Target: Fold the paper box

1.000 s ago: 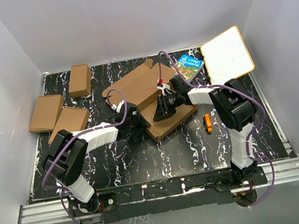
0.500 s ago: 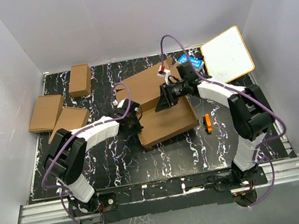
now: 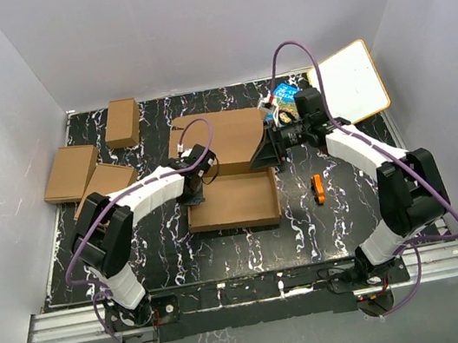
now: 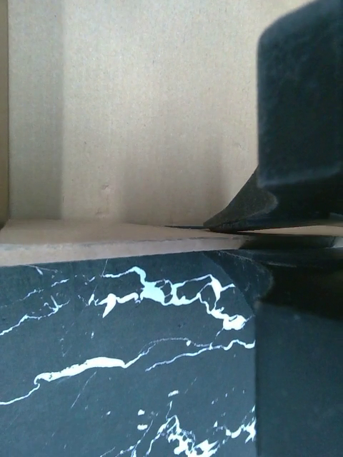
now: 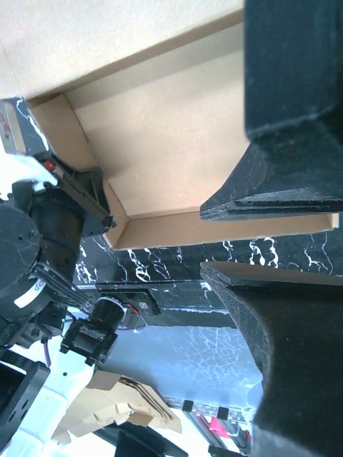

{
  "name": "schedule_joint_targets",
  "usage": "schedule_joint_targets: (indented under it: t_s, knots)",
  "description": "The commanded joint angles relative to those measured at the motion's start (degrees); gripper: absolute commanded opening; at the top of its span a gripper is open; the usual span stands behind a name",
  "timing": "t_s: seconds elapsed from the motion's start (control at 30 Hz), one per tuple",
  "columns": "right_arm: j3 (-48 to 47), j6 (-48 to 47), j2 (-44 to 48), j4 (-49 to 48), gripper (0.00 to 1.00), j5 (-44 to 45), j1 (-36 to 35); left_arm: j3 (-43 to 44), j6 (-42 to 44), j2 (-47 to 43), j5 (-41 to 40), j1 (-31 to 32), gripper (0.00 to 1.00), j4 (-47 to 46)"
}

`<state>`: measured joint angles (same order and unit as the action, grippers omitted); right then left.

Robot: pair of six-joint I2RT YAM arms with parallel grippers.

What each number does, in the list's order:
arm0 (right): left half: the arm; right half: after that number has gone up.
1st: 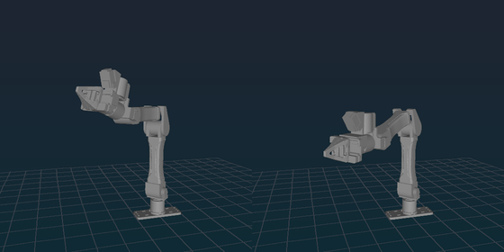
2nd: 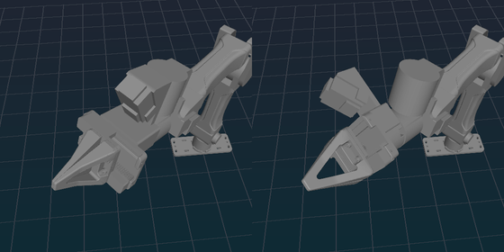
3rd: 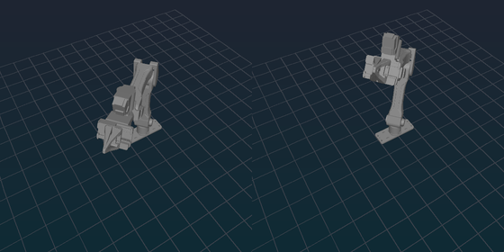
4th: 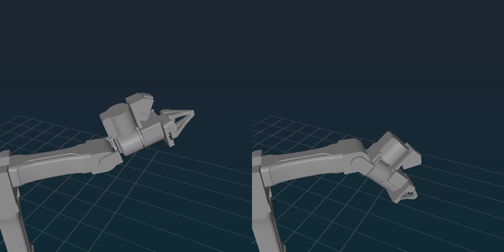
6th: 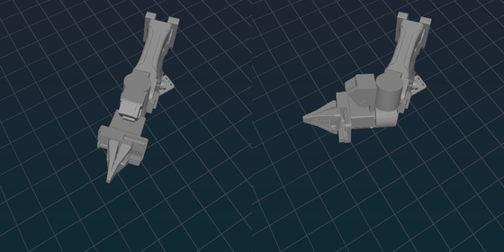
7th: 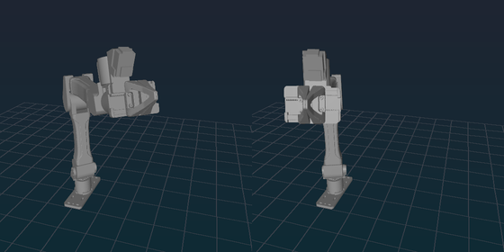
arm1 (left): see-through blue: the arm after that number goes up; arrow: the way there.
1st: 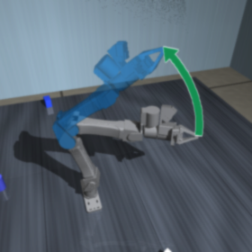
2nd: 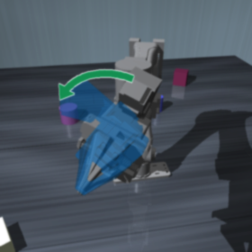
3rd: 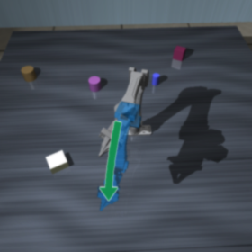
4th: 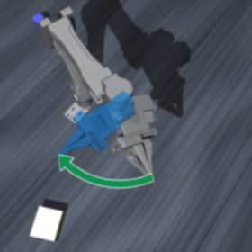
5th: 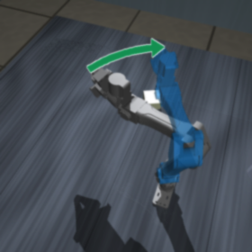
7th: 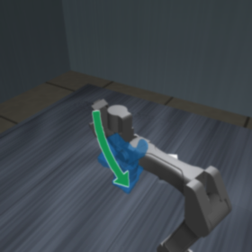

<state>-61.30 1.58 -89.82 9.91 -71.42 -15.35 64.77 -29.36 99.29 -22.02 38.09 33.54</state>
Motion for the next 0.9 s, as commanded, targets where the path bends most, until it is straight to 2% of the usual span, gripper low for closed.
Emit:
schedule_joint_targets:
  t_s: [0.0,0.07,0.3,0.47,0.6,0.67,0.8,0.87]
  knots:
    - [0.92,-0.18,1.45,-6.16,0.35,-4.51,2.75,2.25,4.89,0.23,-4.64,-0.37,0.15,4.16]
    - [1.32,0.06,1.49,-6.6,0.35,-4.75,3.31,2.86,5.32,-0.29,-4.41,-0.38,0.24,3.55]
    - [1.53,0.23,1.18,-6.92,0.35,-5.01,4.16,4.08,5.9,-2.11,-3.06,-0.9,0.4,2.23]
    - [1.67,0.2,1.12,-6.97,0.36,-5.17,4.62,3.24,6.37,-2.38,-1.92,-1.33,0.43,1.27]
    - [1.75,0.18,0.96,-7.01,0.36,-5.34,4.8,1.45,6.88,-1.03,-1.89,-1.97,0.42,-0.34]
    - [1.84,0.22,0.86,-7.04,0.36,-5.42,4.81,0.44,7.27,-0.63,-2.01,-2.04,0.34,-2.04]
    - [1.87,0.25,0.75,-7.06,0.36,-5.51,4.94,-0.54,8.24,0.35,-2.0,-2.38,0.29,-4.86]
    - [1.88,0.14,0.7,-7.1,0.36,-5.53,4.99,-0.7,8.67,1.1,-2.04,-2.48,0.22,-5.67]
